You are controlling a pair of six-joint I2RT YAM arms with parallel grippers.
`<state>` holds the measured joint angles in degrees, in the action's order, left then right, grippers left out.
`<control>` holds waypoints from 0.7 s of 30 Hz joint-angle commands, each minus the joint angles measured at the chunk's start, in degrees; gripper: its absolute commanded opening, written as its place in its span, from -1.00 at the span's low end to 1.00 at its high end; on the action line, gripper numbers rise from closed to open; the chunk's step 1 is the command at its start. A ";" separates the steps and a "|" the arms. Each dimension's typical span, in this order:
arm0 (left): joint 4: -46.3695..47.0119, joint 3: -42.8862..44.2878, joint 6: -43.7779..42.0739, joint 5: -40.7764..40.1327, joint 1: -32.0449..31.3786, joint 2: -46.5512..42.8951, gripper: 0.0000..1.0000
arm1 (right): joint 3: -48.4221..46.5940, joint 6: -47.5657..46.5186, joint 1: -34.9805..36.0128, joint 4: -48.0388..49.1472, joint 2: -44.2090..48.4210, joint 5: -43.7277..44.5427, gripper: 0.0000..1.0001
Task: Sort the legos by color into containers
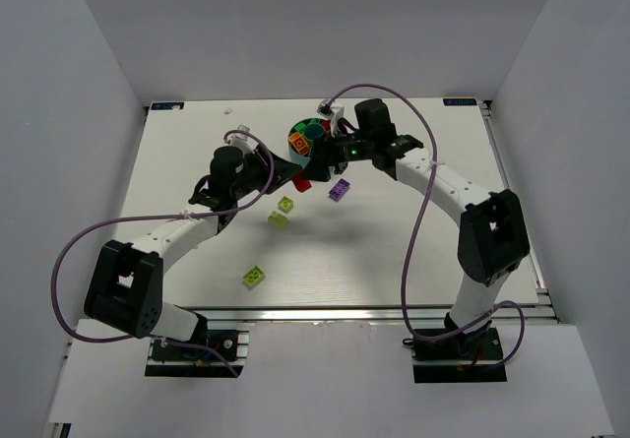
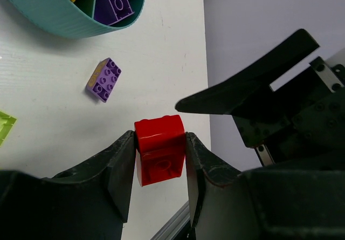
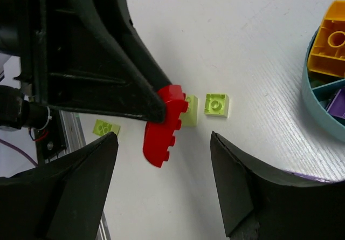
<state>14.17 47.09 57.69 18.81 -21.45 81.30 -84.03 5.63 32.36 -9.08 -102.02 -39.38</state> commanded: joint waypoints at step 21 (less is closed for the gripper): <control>0.43 4.93 1.03 -0.79 -1.49 -1.40 0.28 | -6.06 -0.97 1.04 -2.43 -3.36 -0.44 -0.99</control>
<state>14.55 48.05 58.83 17.67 -22.59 81.32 -87.99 5.63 33.34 -13.39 -105.60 -38.57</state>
